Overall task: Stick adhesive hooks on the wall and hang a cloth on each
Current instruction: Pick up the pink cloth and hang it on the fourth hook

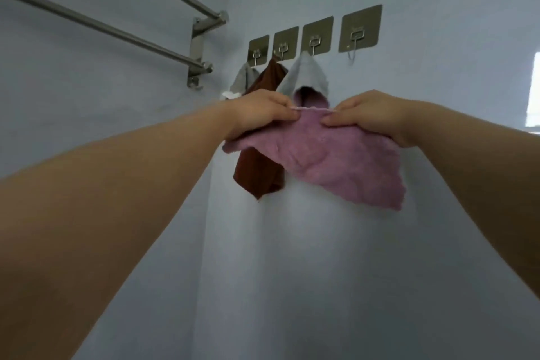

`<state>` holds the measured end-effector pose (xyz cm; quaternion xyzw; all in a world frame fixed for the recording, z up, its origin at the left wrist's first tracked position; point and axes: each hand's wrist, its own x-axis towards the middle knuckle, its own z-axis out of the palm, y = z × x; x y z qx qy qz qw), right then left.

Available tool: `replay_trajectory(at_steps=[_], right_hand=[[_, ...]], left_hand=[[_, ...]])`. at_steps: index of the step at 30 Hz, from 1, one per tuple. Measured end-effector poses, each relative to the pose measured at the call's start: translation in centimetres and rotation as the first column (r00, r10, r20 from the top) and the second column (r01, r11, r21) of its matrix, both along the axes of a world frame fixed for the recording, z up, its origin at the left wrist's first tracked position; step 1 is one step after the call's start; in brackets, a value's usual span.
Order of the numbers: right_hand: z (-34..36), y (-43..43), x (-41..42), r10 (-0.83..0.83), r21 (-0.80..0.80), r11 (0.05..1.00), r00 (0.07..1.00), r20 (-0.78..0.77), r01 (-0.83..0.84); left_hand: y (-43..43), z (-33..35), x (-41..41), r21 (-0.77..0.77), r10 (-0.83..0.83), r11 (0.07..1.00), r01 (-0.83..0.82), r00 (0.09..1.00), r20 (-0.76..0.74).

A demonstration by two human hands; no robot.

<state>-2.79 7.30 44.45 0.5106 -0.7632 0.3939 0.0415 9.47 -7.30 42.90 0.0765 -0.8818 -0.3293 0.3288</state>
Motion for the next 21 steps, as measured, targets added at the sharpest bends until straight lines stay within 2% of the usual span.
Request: replay_trajectory(at_steps=[2,5,8,11,15,18,21], right_hand=[[1.4,1.8,-0.3,-0.024,-0.004,1.0,1.0,0.017,0.024],[3.0,2.7,-0.7,-0.114,-0.063,0.992,0.992,-0.051,0.111],[4.2,2.8,-1.6,-0.205,-0.206,0.963,0.968,-0.147,0.173],[5.6,3.1,-2.2,-0.21,-0.391,0.912,0.96,-0.183,0.125],[8.1,2.2,-2.6,-0.206,-0.49,0.871,0.937,-0.282,0.044],[9.4,0.8,-3.0,-0.35,-0.504,0.854,0.857,-0.378,0.127],[9.7,-0.3,-3.6,-0.53,-0.493,0.819,0.719,-0.449,0.295]], left_hand=[[0.8,1.5,-1.1,0.062,-0.004,0.998,0.003,1.0,0.011],[1.7,3.1,-2.9,-0.005,0.036,0.999,-0.037,0.988,-0.152],[2.0,4.7,-4.3,0.029,-0.054,0.998,0.064,0.962,-0.269],[1.8,7.2,-4.9,0.032,-0.116,0.991,0.134,0.938,-0.327],[1.7,10.8,-5.2,-0.059,-0.127,0.992,0.112,0.895,-0.428],[0.9,11.8,-7.0,-0.169,-0.039,0.985,-0.037,0.905,-0.424],[0.1,11.4,-9.1,-0.25,0.046,0.955,-0.162,0.91,-0.412]])
